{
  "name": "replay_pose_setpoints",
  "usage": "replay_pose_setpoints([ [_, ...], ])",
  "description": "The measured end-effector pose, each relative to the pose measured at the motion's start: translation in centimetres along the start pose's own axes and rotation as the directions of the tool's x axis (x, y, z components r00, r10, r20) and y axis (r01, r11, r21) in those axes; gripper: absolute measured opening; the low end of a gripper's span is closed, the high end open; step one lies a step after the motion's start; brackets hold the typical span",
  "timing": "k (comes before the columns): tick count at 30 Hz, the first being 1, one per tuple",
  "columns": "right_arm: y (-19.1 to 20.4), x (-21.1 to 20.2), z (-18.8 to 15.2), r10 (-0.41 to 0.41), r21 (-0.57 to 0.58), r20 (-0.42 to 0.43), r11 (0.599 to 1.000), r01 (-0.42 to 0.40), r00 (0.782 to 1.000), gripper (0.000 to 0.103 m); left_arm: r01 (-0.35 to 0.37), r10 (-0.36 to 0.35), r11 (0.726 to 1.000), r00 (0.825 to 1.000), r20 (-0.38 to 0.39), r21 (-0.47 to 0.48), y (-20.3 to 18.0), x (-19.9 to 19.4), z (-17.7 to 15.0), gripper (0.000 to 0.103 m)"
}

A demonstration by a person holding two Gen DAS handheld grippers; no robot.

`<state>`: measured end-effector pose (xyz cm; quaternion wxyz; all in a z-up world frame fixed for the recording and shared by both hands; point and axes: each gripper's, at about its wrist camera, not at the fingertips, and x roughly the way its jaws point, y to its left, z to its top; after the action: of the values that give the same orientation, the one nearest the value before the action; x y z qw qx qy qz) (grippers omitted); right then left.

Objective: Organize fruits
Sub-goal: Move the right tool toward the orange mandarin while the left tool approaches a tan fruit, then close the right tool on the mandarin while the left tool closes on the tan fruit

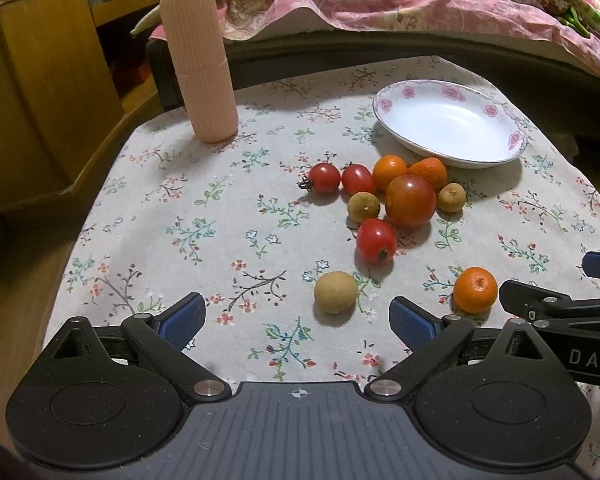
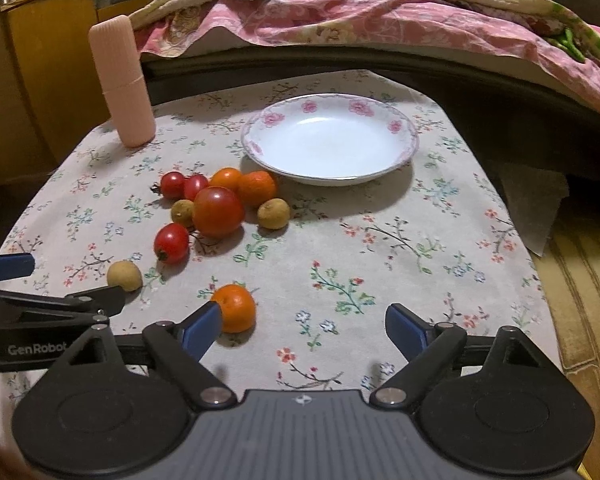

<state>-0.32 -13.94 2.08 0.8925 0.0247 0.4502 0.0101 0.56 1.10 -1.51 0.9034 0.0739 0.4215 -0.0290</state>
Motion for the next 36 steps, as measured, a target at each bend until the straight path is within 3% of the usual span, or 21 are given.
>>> replay_pose_setpoints([
  [6,0.7,0.9,0.3,0.060,-0.038,-0.016,0.997,-0.060,0.998,0.083,0.004,-0.005,1.000,1.000,-0.018,-0.020,1.0,0.6,0.0,0.100],
  [13,1.8,2.6,0.5,0.120,-0.080,-0.070,0.989,-0.126,0.990,0.061,-0.002,0.001,1.000,1.000,-0.024,-0.009,1.5,1.2,-0.1,0.101],
  [18,2.4,3.7,0.5,0.128,-0.107,-0.078,0.985,-0.136,0.989,0.054,0.012,-0.012,1.000,1.000,-0.022,0.004,1.5,1.7,0.0,0.101],
  [24,2.4,4.0,0.7,0.123,-0.131,-0.069,0.983,-0.132,0.990,0.038,0.033,-0.032,0.999,0.999,-0.006,0.039,1.1,2.4,0.2,0.100],
  [28,1.6,3.9,0.9,0.151,-0.092,-0.077,0.983,-0.158,0.986,0.035,0.060,-0.059,0.996,0.998,-0.013,0.062,0.6,2.9,0.2,0.090],
  [32,1.1,3.8,0.8,0.171,-0.076,-0.081,0.981,-0.177,0.982,0.034,0.088,-0.087,0.995,0.996,-0.022,0.049,0.5,3.5,0.4,0.072],
  [36,0.6,3.7,0.8,0.189,-0.054,-0.085,0.980,-0.194,0.978,0.034,0.102,-0.101,0.994,0.995,-0.014,0.032,0.4,3.7,0.5,0.069],
])
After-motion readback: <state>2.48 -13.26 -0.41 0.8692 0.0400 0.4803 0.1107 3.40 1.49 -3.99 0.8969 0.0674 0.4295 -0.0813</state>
